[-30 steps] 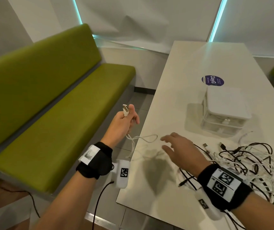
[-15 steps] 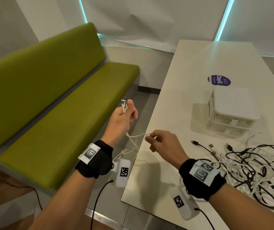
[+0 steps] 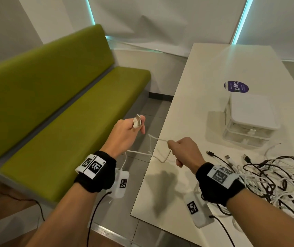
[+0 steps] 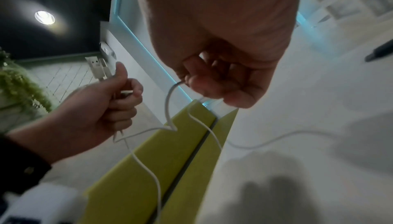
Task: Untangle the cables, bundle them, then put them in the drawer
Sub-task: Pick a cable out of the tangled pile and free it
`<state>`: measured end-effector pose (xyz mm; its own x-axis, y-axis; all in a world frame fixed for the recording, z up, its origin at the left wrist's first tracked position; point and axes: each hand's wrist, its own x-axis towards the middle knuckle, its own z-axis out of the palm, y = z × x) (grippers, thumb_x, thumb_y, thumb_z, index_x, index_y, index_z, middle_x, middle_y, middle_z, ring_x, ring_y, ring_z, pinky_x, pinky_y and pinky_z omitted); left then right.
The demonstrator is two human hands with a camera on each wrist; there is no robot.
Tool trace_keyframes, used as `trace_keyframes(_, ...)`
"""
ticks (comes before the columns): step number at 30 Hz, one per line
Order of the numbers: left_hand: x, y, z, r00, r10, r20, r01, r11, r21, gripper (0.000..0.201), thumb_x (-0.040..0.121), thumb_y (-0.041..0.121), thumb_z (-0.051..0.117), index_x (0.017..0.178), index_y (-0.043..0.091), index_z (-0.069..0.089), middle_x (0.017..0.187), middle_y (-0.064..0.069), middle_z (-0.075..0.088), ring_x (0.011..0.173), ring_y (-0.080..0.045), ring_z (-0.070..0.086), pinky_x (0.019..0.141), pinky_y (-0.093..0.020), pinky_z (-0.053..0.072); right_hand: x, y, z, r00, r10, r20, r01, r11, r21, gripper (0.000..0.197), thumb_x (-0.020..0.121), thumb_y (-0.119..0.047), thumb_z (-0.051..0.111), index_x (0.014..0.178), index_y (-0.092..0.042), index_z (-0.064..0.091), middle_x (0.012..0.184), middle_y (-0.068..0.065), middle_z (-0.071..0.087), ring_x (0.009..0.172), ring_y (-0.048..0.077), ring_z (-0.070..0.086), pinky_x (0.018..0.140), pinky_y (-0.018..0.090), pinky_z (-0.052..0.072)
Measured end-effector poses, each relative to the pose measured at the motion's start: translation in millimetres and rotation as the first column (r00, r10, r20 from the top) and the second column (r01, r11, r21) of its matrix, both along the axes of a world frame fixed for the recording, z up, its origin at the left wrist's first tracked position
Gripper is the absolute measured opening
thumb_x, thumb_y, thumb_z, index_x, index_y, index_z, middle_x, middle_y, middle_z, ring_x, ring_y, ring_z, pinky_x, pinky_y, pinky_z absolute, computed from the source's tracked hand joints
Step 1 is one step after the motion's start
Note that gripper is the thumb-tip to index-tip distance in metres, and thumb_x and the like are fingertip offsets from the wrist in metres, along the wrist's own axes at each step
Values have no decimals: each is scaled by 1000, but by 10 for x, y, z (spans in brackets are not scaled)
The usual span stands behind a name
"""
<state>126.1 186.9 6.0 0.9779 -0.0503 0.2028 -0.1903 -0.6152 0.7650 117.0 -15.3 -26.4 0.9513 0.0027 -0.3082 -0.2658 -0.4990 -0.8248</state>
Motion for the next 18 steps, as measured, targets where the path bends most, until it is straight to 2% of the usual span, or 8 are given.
trace_keyframes(4, -103, -31, 136, 995, 3, 99, 9, 992, -122, 70, 86, 69, 28, 64, 12, 62, 54, -5, 34, 51, -18, 30, 47, -28, 22, 33, 147, 26, 971, 97, -217, -82, 993, 80, 21, 83, -15, 52, 64, -7, 47, 47, 1, 41, 32, 20, 47, 45, 22, 40)
trace_keyframes(6, -125, -18, 194, 980, 61, 188, -22, 978, -206, 70, 93, 65, 29, 64, 10, 61, 52, -6, 32, 48, -17, 28, 46, -34, 19, 23, 195, 21, 928, 201, -313, -188, 980, 73, 22, 85, -15, 50, 64, -9, 47, 39, -2, 38, 32, 21, 48, 47, 22, 42)
trace_keyframes(9, -95, 25, 234, 947, 168, 274, -92, 958, -272, 63, 99, 55, 32, 64, 11, 60, 50, -7, 33, 47, -18, 29, 47, -40, 21, -29, 267, -24, 911, 310, -273, -347, 933, -95, 31, 93, -21, 41, 67, -7, 51, 35, -4, 46, 41, 24, 59, 53, 26, 44)
trace_keyframes(10, -73, 35, 230, 939, 196, 283, -122, 959, -258, 61, 99, 54, 32, 63, 15, 60, 49, -7, 34, 47, -18, 30, 46, -38, 21, -43, 285, -52, 918, 346, -192, -385, 893, -233, 35, 97, -25, 39, 70, -7, 53, 43, -1, 55, 51, 26, 64, 57, 28, 46)
trace_keyframes(12, -44, 36, 213, 936, 225, 270, -167, 961, -222, 58, 99, 54, 31, 60, 20, 58, 49, -5, 35, 46, -15, 31, 45, -34, 22, -67, 319, -115, 915, 404, -15, -357, 792, -496, 31, 101, -31, 39, 87, -8, 55, 79, 7, 67, 82, 30, 66, 70, 33, 46)
trace_keyframes(14, -31, 9, 202, 946, 221, 237, -168, 960, -225, 58, 102, 49, 32, 61, 17, 60, 49, -3, 35, 46, -12, 31, 44, -29, 23, -75, 344, -143, 898, 420, 132, -304, 809, -502, 19, 99, -29, 47, 110, -16, 55, 103, 6, 64, 99, 29, 60, 80, 35, 47)
trace_keyframes(16, -32, -22, 222, 958, 195, 208, -138, 955, -261, 59, 102, 45, 33, 64, 10, 61, 49, -1, 34, 46, -9, 31, 44, -22, 22, -57, 362, -143, 848, 486, 212, -358, 819, -447, 31, 96, -26, 56, 126, -21, 52, 115, 1, 61, 104, 24, 59, 87, 33, 45)
trace_keyframes(18, -33, -48, 244, 965, 165, 205, -105, 956, -272, 60, 101, 45, 33, 64, 8, 61, 49, 2, 34, 47, -8, 31, 45, -20, 23, -33, 389, -146, 789, 572, 224, -439, 780, -445, 42, 94, -27, 60, 135, -21, 51, 124, 0, 59, 108, 22, 59, 92, 30, 43)
